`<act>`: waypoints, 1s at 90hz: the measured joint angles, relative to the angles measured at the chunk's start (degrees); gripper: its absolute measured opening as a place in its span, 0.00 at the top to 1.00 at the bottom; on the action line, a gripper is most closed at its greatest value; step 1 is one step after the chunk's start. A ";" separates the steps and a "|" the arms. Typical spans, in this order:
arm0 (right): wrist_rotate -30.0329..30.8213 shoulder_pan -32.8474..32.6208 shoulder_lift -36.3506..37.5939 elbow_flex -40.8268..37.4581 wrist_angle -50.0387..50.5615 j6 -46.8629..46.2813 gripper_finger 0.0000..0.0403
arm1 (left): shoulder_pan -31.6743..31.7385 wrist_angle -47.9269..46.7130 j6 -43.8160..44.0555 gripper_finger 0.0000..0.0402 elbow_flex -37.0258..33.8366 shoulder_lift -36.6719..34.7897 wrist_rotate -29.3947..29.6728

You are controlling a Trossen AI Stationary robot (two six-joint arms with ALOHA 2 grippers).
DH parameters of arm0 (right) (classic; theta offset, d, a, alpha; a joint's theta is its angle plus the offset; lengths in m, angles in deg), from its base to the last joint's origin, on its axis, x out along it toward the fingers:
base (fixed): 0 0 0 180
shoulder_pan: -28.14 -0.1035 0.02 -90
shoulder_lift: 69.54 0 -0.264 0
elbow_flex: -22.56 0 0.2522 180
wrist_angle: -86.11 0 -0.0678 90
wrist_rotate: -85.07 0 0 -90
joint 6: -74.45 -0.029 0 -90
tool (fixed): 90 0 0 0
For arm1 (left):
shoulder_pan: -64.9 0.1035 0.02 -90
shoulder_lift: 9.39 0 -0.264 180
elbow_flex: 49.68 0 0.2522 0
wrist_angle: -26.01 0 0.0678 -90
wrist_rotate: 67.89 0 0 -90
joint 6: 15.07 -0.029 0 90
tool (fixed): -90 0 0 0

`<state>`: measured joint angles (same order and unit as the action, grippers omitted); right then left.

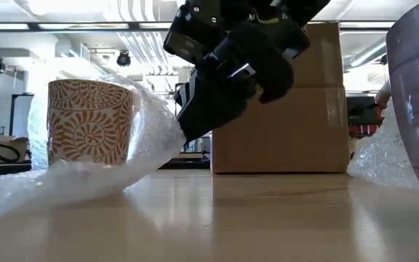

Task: Wrap mug
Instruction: Wrap the orange patterned mug with the left transparent bubble wrap

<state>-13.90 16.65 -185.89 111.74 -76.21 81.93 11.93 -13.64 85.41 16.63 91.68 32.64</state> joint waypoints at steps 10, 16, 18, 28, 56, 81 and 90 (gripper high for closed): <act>0.02 0.00 0.00 0.00 -0.04 0.06 1.00 | -0.13 -1.80 -0.73 0.97 2.20 -0.90 1.37; 0.00 0.00 0.00 0.02 -0.02 0.04 1.00 | -0.15 -6.36 -1.00 0.98 4.66 -1.32 1.86; 0.02 0.00 0.00 0.01 0.02 0.02 1.00 | -0.11 -8.76 -1.32 0.99 5.77 -1.57 1.89; 0.01 0.00 0.00 0.00 -0.12 0.04 1.00 | -0.13 -15.02 -5.26 0.99 12.92 -2.89 2.97; 0.05 -0.23 -0.10 0.01 -5.50 -0.92 1.00 | 1.64 -32.96 -16.24 1.00 27.34 -3.65 24.07; 0.13 -0.96 -0.46 0.02 -7.85 -0.46 1.00 | 7.29 -33.52 -24.59 1.00 26.09 -4.20 25.92; 0.16 -1.38 -0.48 0.02 -8.02 0.04 1.00 | 9.10 -33.58 -26.06 1.00 25.14 -4.11 26.45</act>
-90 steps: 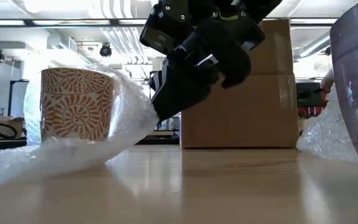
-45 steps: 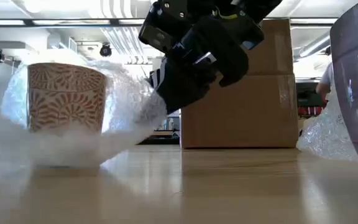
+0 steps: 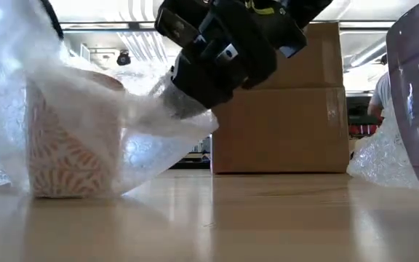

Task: Wrap mug
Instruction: Wrap the orange patterned mug with the left transparent bubble wrap

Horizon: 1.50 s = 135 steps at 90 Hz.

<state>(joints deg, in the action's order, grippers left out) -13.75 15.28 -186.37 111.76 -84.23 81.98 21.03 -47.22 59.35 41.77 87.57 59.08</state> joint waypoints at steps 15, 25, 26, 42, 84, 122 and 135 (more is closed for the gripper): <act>0.02 -0.81 0.00 0.00 0.64 1.38 1.00 | 2.82 1.65 0.10 1.00 -2.45 0.16 4.24; 0.14 -1.16 0.71 -0.01 3.79 3.45 1.00 | 4.22 5.59 -0.45 1.00 -5.81 0.18 4.67; 0.29 -1.16 0.95 -0.04 4.47 3.78 1.00 | 4.32 6.21 -0.45 1.00 -6.23 0.18 4.71; 3.70 -1.01 8.07 1.88 15.90 5.95 1.00 | 4.51 14.69 -0.47 1.00 -10.79 0.22 4.15; 2.54 -2.26 8.65 2.47 11.95 6.01 1.00 | 4.51 15.93 -1.11 1.00 -11.06 -0.25 2.92; 2.36 -9.95 6.09 2.49 4.51 5.53 1.00 | 4.62 16.21 -1.74 1.00 -11.06 -0.50 2.84; 3.73 -10.12 3.22 2.51 -5.63 5.95 1.00 | 4.71 16.38 -1.76 1.00 -11.06 -0.50 2.87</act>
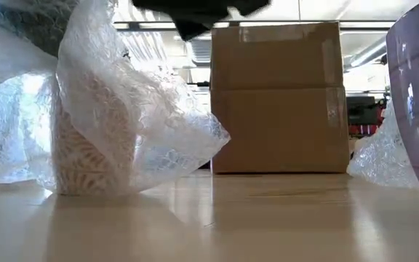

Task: Wrap mug
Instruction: Wrap the orange patterned mug with the left transparent bubble wrap

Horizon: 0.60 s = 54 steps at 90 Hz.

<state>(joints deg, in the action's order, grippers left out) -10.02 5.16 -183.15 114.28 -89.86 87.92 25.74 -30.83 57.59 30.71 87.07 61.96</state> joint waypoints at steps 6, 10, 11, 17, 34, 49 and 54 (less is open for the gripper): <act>3.77 0.59 -1.72 0.00 -5.05 -0.54 1.00 | 0.00 0.17 -0.22 1.00 0.00 -0.02 0.01; 6.57 1.11 -2.60 -0.03 -6.70 -0.50 1.00 | 0.00 0.24 -0.22 1.00 0.00 -0.02 0.03; 7.28 1.29 -2.83 -0.05 -6.95 -0.42 1.00 | 0.00 0.27 -0.22 1.00 0.00 -0.02 0.03; 10.77 2.55 -3.33 -0.07 -7.84 -0.41 1.00 | 0.00 0.62 -0.28 0.99 0.00 -0.02 0.01; 12.96 5.81 -3.48 -0.07 -7.96 -3.16 1.00 | 0.07 0.86 -0.67 0.98 -0.03 -0.14 -0.14; 11.57 6.35 -4.01 -0.03 -7.16 -1.69 1.00 | 0.07 1.14 -1.14 0.95 -0.04 -0.97 -0.87; 11.52 6.41 -4.60 0.02 -7.27 -1.64 1.00 | 0.07 1.13 -2.49 0.92 -0.11 -1.15 -1.50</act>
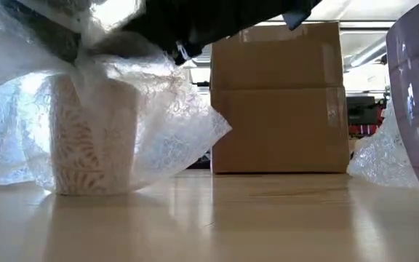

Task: Wrap mug
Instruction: Wrap the orange patterned mug with the left transparent bubble wrap

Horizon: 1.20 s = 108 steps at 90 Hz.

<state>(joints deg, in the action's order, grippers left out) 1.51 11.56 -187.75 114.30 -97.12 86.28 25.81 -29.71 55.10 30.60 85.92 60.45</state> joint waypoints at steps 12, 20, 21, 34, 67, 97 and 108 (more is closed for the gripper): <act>-0.39 -0.05 -0.52 0.00 0.42 0.12 1.00 | 0.02 -0.01 -2.64 0.79 -0.03 -0.37 -1.48; -0.48 -0.15 -0.46 0.00 0.34 0.06 1.00 | 0.04 -0.38 -4.75 0.70 -0.05 -1.51 -3.55; -0.48 -0.15 -0.46 0.00 0.33 -0.02 1.00 | 0.04 -0.53 -5.02 0.68 -0.05 -1.72 -3.82; 1.52 0.27 -0.46 -0.02 0.58 -1.17 1.00 | -0.56 -2.74 -5.73 0.57 0.78 -6.59 -6.65; 1.90 0.87 -0.46 -0.02 0.56 -2.82 1.00 | -0.79 -4.66 -11.44 0.52 0.07 -17.54 -5.76; 1.23 0.87 4.50 -0.09 5.65 -1.14 1.00 | -8.75 2.95 6.62 0.63 -2.52 -10.31 -19.68; 1.25 0.94 4.53 -0.14 6.69 -0.31 1.00 | -10.14 7.28 9.82 0.66 -1.27 -6.93 -25.00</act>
<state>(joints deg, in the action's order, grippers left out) 2.75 12.50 -183.22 114.16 -90.44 85.98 15.67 -22.43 64.93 29.34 78.98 35.45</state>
